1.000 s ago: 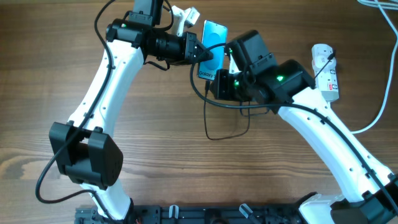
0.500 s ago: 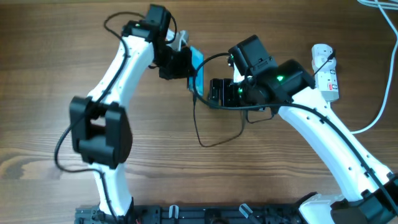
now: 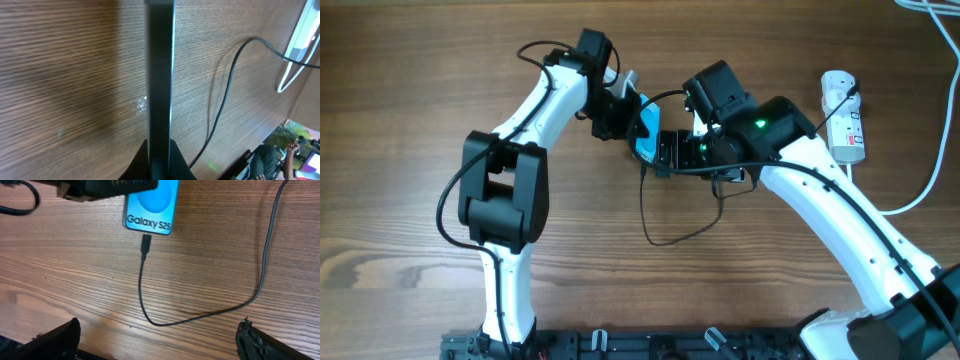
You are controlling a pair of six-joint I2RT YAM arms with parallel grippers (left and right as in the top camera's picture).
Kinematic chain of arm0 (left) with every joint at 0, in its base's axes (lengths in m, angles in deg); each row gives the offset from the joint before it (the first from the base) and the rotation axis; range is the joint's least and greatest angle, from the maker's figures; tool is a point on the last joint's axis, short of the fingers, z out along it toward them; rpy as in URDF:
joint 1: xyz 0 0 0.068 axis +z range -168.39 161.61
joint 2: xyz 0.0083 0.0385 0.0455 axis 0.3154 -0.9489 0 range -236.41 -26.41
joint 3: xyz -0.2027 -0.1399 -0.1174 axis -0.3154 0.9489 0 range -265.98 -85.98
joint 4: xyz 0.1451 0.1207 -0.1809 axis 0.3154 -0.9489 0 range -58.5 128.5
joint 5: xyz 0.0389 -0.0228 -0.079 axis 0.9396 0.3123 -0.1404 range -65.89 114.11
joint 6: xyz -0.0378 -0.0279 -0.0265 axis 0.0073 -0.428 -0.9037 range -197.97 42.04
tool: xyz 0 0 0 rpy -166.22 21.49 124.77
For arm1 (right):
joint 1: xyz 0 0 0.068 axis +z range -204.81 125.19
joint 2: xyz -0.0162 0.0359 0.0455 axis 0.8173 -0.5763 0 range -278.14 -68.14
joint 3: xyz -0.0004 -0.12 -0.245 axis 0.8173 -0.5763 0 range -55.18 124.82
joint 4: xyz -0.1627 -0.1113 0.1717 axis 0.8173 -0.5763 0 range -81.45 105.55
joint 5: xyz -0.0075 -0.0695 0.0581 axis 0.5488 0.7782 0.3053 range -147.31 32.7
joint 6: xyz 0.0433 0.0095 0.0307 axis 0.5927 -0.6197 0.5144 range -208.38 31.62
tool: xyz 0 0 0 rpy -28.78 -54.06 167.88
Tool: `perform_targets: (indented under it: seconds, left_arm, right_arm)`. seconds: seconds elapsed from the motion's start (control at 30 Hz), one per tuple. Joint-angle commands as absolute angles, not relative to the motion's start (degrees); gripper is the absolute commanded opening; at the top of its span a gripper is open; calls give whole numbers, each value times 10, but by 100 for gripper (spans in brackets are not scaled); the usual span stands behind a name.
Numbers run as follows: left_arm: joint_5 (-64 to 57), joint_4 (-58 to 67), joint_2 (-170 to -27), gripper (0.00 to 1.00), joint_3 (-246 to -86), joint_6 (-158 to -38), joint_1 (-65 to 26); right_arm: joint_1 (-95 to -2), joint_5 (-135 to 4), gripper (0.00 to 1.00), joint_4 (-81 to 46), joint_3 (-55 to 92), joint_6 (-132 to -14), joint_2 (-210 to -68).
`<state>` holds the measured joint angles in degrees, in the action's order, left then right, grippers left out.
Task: Plug charger to phone and switch on socket
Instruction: 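Lower the phone flat onto the table with the left gripper and release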
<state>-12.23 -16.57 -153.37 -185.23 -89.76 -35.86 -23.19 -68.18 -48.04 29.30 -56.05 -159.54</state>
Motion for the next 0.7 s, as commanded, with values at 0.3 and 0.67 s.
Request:
perform_targets:
  seconds: [0.3, 0.67]
  left_arm:
    - [-131, -75, -1544, 8, -1776, -887, -368]
    - [-66, -74, -1546, 37, -1768, -887, -368]
  right_arm:
    - [-232, -677, 99, -479, 287, -548, -1616]
    - [-232, -676, 100, -477, 287, -550, -1616]
